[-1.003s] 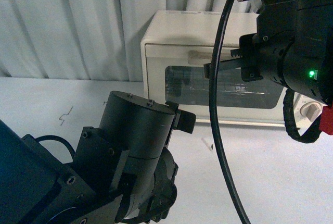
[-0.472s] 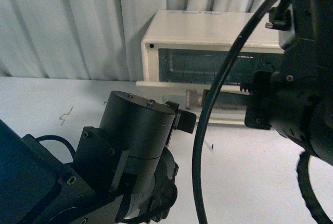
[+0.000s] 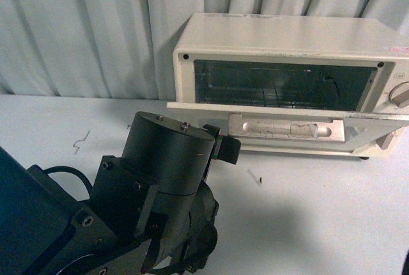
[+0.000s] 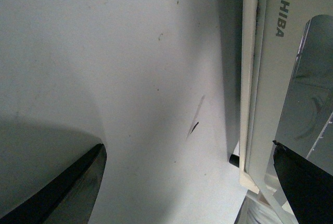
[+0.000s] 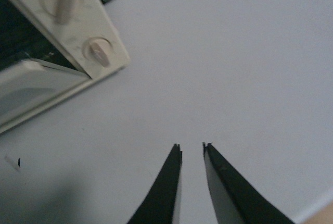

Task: Open oven

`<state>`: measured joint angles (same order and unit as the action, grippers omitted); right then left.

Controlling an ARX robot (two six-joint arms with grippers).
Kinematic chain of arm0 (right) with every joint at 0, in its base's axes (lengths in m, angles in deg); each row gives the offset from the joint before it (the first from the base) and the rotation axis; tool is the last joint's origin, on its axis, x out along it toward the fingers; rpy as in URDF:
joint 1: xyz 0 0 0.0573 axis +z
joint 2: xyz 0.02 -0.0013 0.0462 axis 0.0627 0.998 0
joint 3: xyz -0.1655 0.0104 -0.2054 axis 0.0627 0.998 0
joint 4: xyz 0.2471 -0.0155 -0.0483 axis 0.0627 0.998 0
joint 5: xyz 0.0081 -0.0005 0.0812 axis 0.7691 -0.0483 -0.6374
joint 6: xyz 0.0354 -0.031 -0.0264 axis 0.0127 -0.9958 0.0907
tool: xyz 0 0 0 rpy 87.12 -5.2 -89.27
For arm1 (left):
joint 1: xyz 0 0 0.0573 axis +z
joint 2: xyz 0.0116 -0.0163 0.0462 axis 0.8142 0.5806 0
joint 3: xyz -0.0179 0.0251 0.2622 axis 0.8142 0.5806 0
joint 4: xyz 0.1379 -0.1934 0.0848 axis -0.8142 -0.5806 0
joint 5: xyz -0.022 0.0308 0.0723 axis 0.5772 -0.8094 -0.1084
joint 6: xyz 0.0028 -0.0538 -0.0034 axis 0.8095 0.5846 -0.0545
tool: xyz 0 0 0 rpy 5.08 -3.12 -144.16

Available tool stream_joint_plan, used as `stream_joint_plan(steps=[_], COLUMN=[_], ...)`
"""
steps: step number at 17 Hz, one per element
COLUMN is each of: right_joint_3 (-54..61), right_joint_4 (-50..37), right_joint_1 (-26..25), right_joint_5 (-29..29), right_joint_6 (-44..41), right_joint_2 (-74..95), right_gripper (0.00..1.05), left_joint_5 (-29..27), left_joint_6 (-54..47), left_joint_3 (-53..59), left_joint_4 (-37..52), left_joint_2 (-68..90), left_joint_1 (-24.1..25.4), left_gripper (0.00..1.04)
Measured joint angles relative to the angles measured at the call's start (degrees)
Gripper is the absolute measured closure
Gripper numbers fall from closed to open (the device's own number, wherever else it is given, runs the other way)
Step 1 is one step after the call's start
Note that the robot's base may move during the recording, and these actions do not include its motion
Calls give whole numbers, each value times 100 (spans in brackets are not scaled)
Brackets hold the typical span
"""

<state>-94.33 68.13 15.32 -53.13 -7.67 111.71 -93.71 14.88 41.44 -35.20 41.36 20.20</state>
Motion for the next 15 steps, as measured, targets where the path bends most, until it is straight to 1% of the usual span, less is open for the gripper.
stream_joint_plan(steps=[1,2,3,5,7,8,9,10,11,12,13,14,15], right_joint_3=[221,426,466,474,485,782,1021,1502,1829,1821,1818,1797,1821], right_joint_4=[251,291,319,343,315,-1152,-2188,-3467,-3746,-4247,-5351,-5519,-5204], right_joint_1=[-376,-793,-984,-997,-968,-1060,-1158,-1198,-1189,-1134,-1143,-1174,-1172], right_joint_5=[-407,-787,-872,-892,-981,-1403,-1845,-2387,-2789,-2959,-2988,-2997,-3027], right_joint_6=[411,761,914,990,1054,841,428,-280,-870,-1279,-1764,-2221,-2461], right_joint_2=[-273,-282,-92,-2,2,278,595,1047,1097,1032,671,-219,-529], right_gripper=[82,71,62,57,44,42,47,56,64,69,76,87,95], left_joint_5=[0,-2,-4,-7,-2,-2,-2,-9,-7,2,-9,2,-2], left_joint_6=[0,0,-2,-2,-4,-4,-7,-15,-17,-20,-31,-39,-42], left_joint_3=[0,0,0,0,0,0,0,7,17,11,7,15,13], left_joint_4=[0,-4,-4,-4,2,-2,-7,-7,2,2,0,-13,-26], left_joint_2=[0,0,0,0,0,0,0,-4,-15,-17,-17,-17,-17], left_joint_1=[0,0,0,0,0,0,2,0,-9,-2,-4,-7,4], left_gripper=[7,7,7,7,7,7,7,7,7,7,7,7,7])
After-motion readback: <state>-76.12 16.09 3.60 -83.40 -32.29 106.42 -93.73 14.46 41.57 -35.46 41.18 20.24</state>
